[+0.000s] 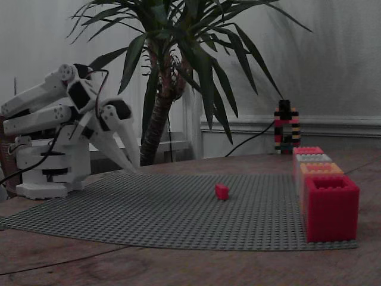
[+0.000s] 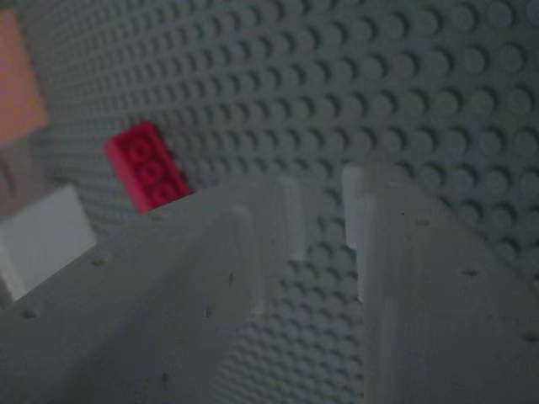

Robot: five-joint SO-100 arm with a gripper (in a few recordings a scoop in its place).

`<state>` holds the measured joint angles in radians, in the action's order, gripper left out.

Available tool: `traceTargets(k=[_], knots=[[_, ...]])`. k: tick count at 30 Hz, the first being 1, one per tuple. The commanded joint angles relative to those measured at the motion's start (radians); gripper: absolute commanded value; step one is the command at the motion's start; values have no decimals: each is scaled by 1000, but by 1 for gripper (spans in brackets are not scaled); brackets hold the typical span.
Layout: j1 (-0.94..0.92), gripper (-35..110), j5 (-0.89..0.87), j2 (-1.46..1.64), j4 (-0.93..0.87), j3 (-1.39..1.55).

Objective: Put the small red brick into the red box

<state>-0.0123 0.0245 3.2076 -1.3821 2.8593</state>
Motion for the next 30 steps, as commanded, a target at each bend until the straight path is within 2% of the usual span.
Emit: traceTargets(k=[1,23,30], knots=[[20,0,12,14,-23,2],[20,0,12,14,-23,2],[20,0,3,-94,63,-40]])
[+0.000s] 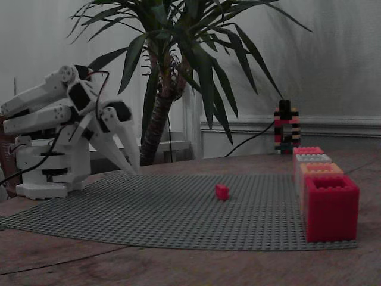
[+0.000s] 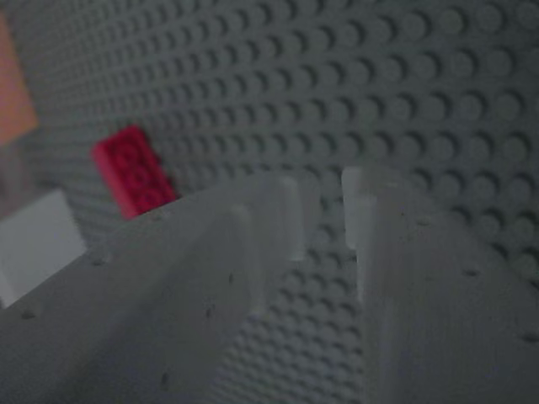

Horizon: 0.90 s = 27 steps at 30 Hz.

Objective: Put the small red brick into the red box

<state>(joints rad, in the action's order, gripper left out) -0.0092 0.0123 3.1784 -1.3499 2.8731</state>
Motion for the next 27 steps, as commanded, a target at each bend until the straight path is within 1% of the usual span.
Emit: traceTargets(k=[1,5,7,9,10,13,15,21,27], knots=[[17,0,11,-114,46,-87],[17,0,8,-345,101,-288],[17,0,52,-466,129,-383],[17,0,149,-589,141,-472],[17,0,241,-647,140,-515],[48,0,334,-828,127,-664],[54,2,417,-969,87,-781],[66,17,474,-1348,58,-1072],[104,24,474,-1574,34,-1250]])
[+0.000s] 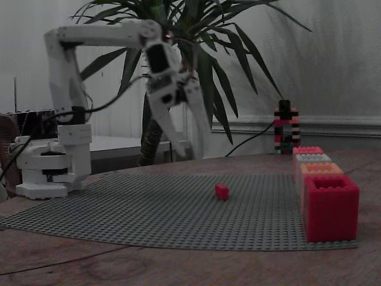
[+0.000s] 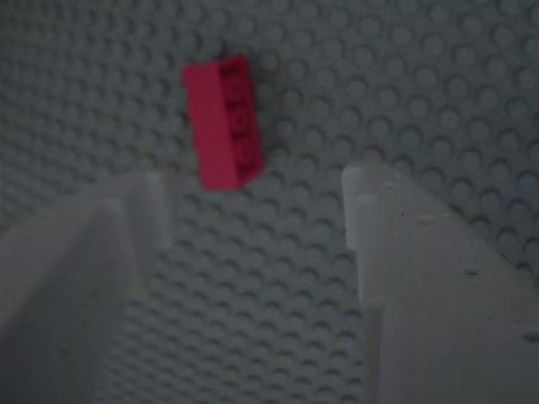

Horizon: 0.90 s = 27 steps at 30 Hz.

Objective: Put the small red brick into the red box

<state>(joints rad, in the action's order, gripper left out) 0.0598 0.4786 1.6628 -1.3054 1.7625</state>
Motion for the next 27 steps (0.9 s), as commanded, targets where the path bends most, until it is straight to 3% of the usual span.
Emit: traceTargets(k=[1,27], knots=[[44,24,3,-91,-15,-163],[106,23,-51,-411,-3,-360]])
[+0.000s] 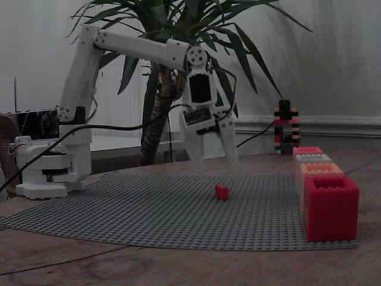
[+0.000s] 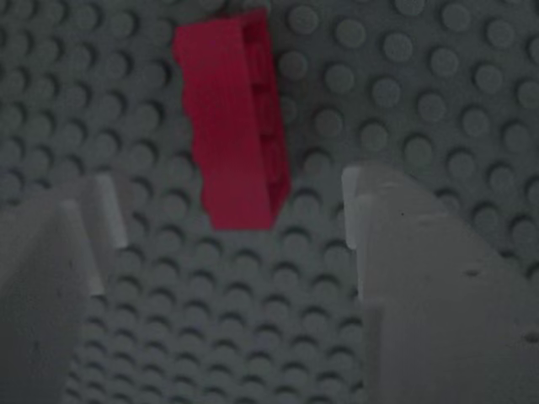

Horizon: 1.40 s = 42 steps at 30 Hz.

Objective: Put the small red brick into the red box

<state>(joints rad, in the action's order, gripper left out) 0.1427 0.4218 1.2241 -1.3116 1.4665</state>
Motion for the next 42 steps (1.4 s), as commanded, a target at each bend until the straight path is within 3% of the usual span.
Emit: traceTargets(k=[1,16,27,35,42], knots=[[21,23,8,23,6,-67],[15,20,21,-38,28,-106],[5,0,17,-58,48,-135],[-28,0,-100,28,35,-299],[-219,0,-281,29,37,-611]])
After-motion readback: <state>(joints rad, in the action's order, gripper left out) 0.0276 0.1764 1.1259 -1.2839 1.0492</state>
